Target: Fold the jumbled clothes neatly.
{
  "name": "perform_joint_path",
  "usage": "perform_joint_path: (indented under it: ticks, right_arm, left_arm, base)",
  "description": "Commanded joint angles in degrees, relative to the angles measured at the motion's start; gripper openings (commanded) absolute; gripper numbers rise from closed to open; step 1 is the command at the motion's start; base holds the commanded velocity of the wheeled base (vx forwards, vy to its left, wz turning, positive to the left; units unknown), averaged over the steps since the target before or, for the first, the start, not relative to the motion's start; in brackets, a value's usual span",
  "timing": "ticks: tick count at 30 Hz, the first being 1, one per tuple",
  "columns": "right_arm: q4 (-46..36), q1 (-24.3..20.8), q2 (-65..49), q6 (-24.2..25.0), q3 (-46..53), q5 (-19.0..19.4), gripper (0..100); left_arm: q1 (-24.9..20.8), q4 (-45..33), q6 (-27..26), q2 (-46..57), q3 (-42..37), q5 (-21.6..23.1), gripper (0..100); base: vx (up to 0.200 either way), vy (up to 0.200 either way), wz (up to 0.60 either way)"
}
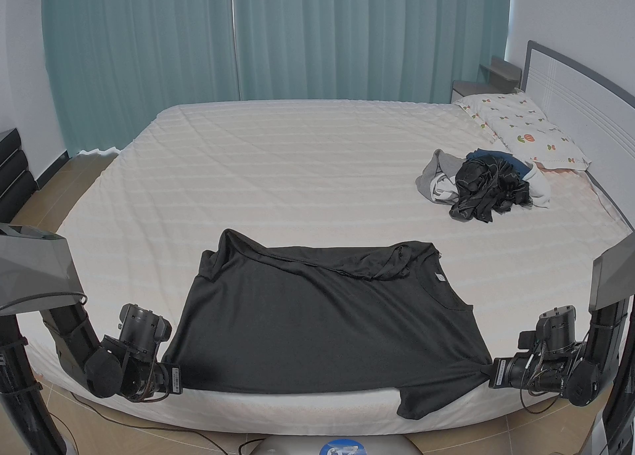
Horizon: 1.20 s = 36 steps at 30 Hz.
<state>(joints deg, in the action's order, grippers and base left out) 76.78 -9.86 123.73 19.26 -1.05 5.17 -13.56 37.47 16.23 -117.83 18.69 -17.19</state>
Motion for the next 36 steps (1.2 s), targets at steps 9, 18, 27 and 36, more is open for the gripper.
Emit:
perform_joint_path:
  ticks: [9, 18, 27, 36]
  right_arm:
    - [-6.29, 0.37, -2.27, -3.27, 0.61, 2.13, 0]
    - [-1.37, -0.07, 3.97, -2.47, -0.53, 1.51, 0]
    - [4.79, 1.25, 1.95, -1.24, 0.26, 1.07, 100]
    - [4.96, 2.04, -7.19, 0.87, -0.53, 1.16, 100]
  left_arm:
    - [-2.18, -8.03, -0.76, 3.4, 0.56, -1.09, 0]
    - [-4.9, -7.33, 0.12, 0.15, 0.82, -0.92, 100]
    - [-6.13, -4.69, 2.93, 0.68, 1.35, -0.74, 100]
    - [-5.69, -4.78, 3.02, 11.84, 3.2, 0.75, 100]
  base:
    - [0.0, 0.0, 0.0]
    - [0.0, 0.0, 0.0]
    - [0.0, 0.0, 0.0]
    - [0.0, 0.0, 0.0]
